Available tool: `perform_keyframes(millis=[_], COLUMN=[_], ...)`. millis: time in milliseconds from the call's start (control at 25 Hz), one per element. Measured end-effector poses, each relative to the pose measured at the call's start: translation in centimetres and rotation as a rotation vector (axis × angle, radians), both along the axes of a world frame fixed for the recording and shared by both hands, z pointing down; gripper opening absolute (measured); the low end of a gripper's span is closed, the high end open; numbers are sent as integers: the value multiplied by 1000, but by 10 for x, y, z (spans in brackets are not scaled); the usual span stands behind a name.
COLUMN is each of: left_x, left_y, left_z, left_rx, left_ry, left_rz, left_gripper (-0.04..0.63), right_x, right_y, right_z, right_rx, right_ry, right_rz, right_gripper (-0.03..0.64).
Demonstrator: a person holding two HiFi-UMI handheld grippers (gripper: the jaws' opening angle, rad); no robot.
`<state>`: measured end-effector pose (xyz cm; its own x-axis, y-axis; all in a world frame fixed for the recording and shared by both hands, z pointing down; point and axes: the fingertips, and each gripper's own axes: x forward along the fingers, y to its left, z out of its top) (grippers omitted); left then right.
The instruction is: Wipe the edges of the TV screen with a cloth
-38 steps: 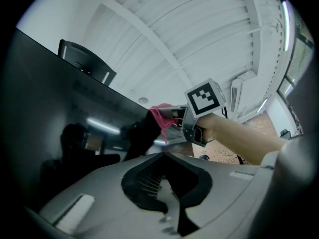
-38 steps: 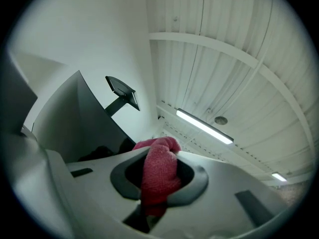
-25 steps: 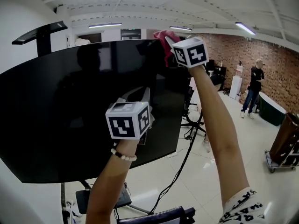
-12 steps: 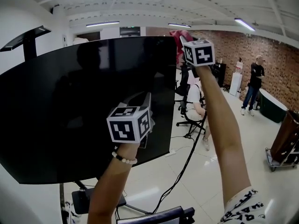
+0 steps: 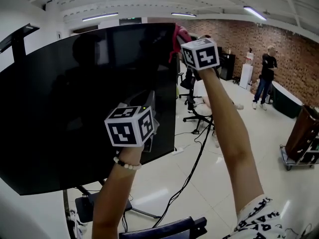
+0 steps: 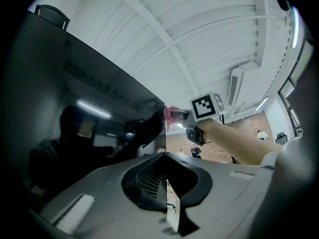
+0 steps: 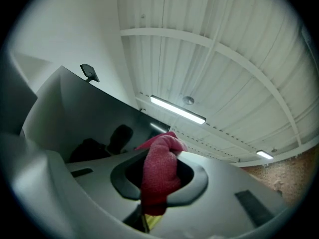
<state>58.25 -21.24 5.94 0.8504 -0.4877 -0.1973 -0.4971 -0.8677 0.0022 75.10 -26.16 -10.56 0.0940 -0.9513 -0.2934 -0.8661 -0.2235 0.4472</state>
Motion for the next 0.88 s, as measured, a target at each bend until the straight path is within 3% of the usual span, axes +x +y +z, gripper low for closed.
perform_keyframes(millis=[520,880], left_x=[9,26], left_y=[7,10], left_z=[47,112], left_rx=[-32,-102], left_ry=[-35,-60], left_rz=[-22,12], left_gripper=[0,0], right_x=[-2,-5], right_y=[-7,-13], right_z=[114,220], right_rx=[-84,-165], right_ry=[-68,-164], right_rz=[-10,-48], right_gripper=[63,63])
